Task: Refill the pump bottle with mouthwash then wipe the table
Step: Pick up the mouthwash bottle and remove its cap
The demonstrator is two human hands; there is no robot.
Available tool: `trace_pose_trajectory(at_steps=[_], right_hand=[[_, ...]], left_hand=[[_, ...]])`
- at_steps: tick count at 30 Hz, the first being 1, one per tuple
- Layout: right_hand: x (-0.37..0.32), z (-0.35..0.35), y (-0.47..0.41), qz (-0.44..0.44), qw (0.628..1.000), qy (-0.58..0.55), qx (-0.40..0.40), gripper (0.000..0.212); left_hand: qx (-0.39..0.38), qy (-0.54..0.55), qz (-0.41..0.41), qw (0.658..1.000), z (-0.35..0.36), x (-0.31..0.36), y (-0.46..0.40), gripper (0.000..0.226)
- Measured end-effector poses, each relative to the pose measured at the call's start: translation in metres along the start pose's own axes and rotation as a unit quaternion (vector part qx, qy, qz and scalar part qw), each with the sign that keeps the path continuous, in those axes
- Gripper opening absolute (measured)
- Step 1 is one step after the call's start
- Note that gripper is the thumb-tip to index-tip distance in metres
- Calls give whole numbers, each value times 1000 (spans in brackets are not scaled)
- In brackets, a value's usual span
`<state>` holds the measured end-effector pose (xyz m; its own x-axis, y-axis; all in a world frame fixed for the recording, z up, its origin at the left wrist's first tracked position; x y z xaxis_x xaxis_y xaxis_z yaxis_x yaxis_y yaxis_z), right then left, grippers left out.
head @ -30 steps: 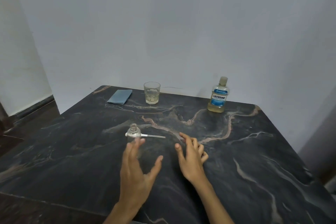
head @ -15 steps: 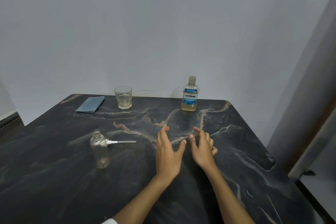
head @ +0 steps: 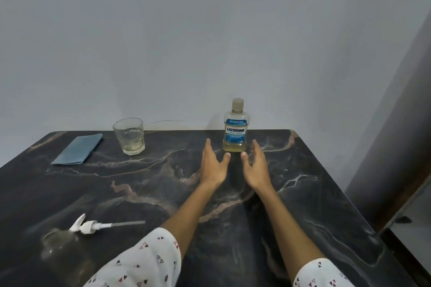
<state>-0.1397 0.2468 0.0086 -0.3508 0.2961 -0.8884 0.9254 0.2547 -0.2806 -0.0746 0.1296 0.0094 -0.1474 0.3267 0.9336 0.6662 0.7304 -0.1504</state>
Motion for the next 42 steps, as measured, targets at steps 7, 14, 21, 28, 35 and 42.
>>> trace_pose_trajectory(at_steps=[7, 14, 21, 28, 35, 42], right_hand=[[11, 16, -46, -4, 1000, 8, 7, 65], [7, 28, -62, -39, 999, -34, -5, 51], [1, 25, -51, -30, 997, -56, -34, 56], [-20, 4, -8, -27, 997, -60, -37, 59], [-55, -30, 49, -35, 996, -84, -13, 54], [-76, -63, 114, -59, 990, -126, 6, 54]], left_hand=[[-40, 60, 10, 997, 22, 9, -45, 79], [-77, 109, -4, 991, 41, 14, -52, 76], [-83, 113, -17, 990, 32, 22, -35, 74], [-75, 114, -13, 991, 6, 40, 11, 76], [-81, 135, 4, 988, -28, 68, 71, 78], [-101, 148, 42, 983, -56, 83, 132, 77]])
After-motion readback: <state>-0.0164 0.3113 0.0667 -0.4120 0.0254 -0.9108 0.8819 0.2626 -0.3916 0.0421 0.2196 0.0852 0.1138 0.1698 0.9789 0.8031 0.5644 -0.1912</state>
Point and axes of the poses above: each hand's wrist, its own y-axis away from the middle knuckle, its own z-axis out of the palm, x = y × z, the point moved 5 cm from there along -y, towards the middle knuckle, and after that the axes turned 7 degrees about x, right-handed, at the moved point
